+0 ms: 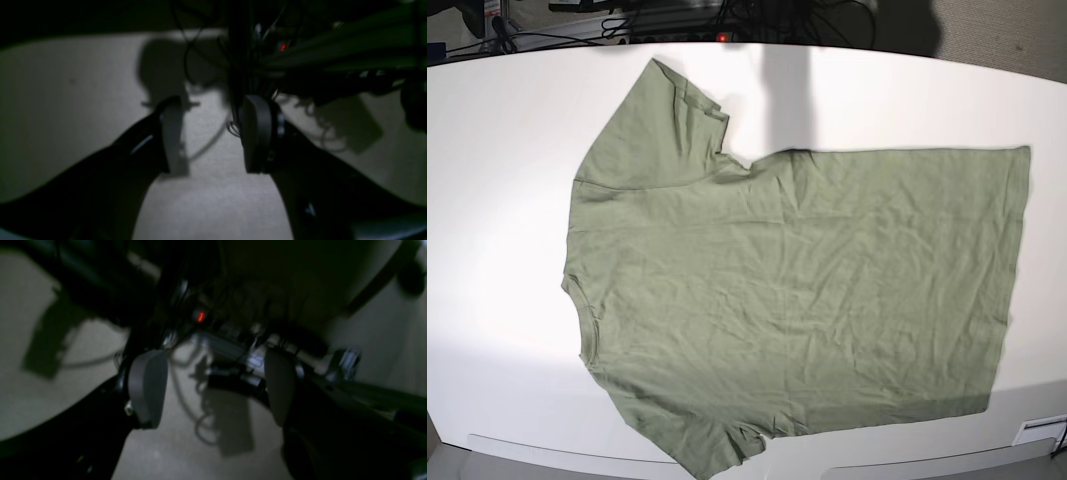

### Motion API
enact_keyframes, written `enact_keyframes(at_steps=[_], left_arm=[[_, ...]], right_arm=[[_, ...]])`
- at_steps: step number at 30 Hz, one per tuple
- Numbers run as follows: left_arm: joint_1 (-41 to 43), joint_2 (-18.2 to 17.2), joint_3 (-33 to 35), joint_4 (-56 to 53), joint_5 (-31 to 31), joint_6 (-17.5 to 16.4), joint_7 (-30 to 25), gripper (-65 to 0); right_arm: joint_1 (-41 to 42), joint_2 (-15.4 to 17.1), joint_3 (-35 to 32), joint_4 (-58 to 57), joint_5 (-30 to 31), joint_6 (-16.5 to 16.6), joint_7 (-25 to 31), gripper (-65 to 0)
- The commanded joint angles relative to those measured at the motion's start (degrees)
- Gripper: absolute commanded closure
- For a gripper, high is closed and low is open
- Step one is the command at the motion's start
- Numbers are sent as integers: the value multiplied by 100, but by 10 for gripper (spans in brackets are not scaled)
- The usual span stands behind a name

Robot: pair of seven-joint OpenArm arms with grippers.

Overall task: Fold the T-shirt properly
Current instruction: 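Move both grippers down toward the shirt's shoulder edge, then grasp the shoulder edge of the green shirt with both grippers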

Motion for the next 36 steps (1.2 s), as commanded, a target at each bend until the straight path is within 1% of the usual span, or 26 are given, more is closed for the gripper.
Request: enact_keyframes(at_steps=[1, 4, 8, 14, 16, 18, 21, 24, 27, 29, 31, 33, 35, 36], left_arm=[[181, -31, -11, 275, -28, -28, -114, -290], [289, -31, -11, 855, -28, -26, 35, -290], [284, -31, -11, 1370, -28, -26, 293, -290], [282, -44, -11, 1829, -24, -28, 332, -290], [282, -151, -11, 1980, 13, -28, 330, -290], [267, -289, -11, 2144, 310, -22, 330, -290], [138, -522, -11, 2378, 796, -15, 330, -290], [-153, -815, -11, 2450, 1154, -7, 330, -290], [-533, -1082, -11, 2450, 1547, -7, 323, -290], [-866, -1187, -9, 2450, 1700, -4, 330, -290], [-1213, -1204, -9, 2450, 1902, -7, 339, -290], [-1469, -1226, -9, 2450, 2166, -9, 380, -290], [-1631, -1379, 2, 2448, 2352, -9, 396, -290], [-1696, -1480, 2, 2448, 2503, -7, 437, -290]], right_arm=[[-212, 31, 52, 190, 0, -120, 83, -456], [-308, 31, 227, 627, 2, -273, 79, -456], [-299, 31, 330, 1152, -2, -361, 79, -456], [-295, 28, 330, 2002, -575, -529, 76, -456], [-264, 28, 330, 2227, -595, -654, 76, -456], [-216, 26, 330, 2404, -664, -813, 74, -456], [-13, -2, 328, 2509, -1263, -1172, 13, -456], [313, -22, 328, 2509, -1869, -1565, -341, -456], [669, -39, 326, 2507, -2295, -1805, -896, -456], [861, -120, 323, 2507, -2398, -1971, -1268, -456], [975, -280, 326, 2505, -2396, -2184, -1587, -456], [1001, -452, 326, 2505, -2441, -2315, -1600, -456], [997, -577, 323, 2505, -2879, -2345, -1637, -456], [997, -612, 323, 2505, -3119, -2345, -1786, -456]])
